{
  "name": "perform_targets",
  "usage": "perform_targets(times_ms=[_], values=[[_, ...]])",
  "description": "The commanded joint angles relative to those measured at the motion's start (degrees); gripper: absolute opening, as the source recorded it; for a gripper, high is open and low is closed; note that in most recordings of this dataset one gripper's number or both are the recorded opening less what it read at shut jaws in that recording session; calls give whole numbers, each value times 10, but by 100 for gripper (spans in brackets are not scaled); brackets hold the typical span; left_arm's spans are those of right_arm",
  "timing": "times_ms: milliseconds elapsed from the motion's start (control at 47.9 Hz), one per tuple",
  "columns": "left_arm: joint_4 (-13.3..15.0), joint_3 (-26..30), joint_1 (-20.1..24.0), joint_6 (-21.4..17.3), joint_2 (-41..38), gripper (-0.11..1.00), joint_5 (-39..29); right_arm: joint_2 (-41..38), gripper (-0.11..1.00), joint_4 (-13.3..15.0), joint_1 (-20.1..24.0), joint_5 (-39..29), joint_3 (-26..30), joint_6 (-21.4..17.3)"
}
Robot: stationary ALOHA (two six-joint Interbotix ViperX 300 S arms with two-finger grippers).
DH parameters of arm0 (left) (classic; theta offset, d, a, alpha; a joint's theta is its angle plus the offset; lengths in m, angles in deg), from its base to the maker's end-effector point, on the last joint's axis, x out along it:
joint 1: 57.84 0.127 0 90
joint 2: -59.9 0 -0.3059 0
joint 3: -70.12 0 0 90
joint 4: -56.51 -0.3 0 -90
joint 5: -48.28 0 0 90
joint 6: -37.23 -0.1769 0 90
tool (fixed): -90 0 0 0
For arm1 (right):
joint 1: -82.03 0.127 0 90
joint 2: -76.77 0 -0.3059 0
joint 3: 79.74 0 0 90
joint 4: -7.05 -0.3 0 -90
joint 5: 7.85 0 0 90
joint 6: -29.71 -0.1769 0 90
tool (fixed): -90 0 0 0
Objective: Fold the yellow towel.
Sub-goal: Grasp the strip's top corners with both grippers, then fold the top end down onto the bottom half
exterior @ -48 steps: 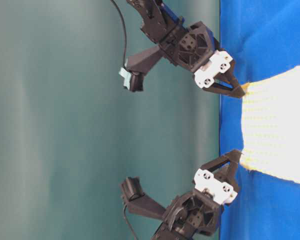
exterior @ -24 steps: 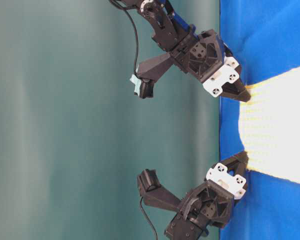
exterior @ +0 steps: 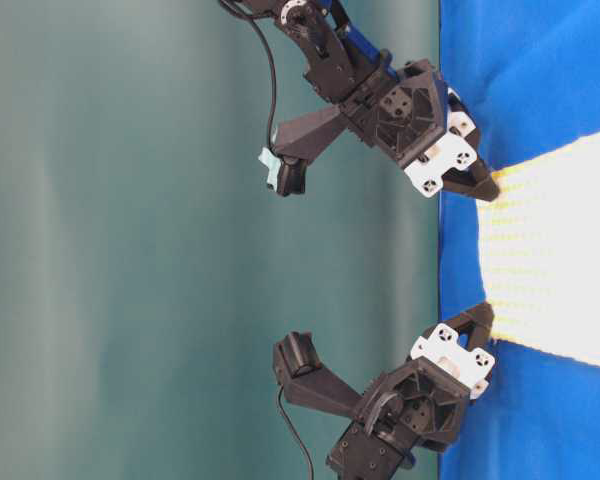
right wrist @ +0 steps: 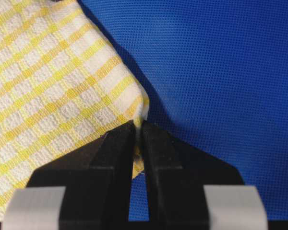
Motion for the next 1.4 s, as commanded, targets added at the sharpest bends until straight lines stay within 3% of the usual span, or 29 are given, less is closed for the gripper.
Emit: perform_targets(times_ms=[0, 292, 752, 981, 1378], values=[[2, 6, 4, -7, 27, 2, -2, 31, 5, -4, -2, 4, -3, 1], [2, 20, 8, -41, 73, 2, -38, 63, 5, -4, -7, 11, -12, 1], [2, 10, -5, -41, 99, 2, -49, 93, 5, -12, 4, 7, -22, 1], [1, -22, -62, -40, 151, 2, -50, 142, 5, -24, 58, 6, -58, 1], [4, -105, -214, -18, 216, 2, -44, 220, 5, -58, 192, 13, -122, 1]])
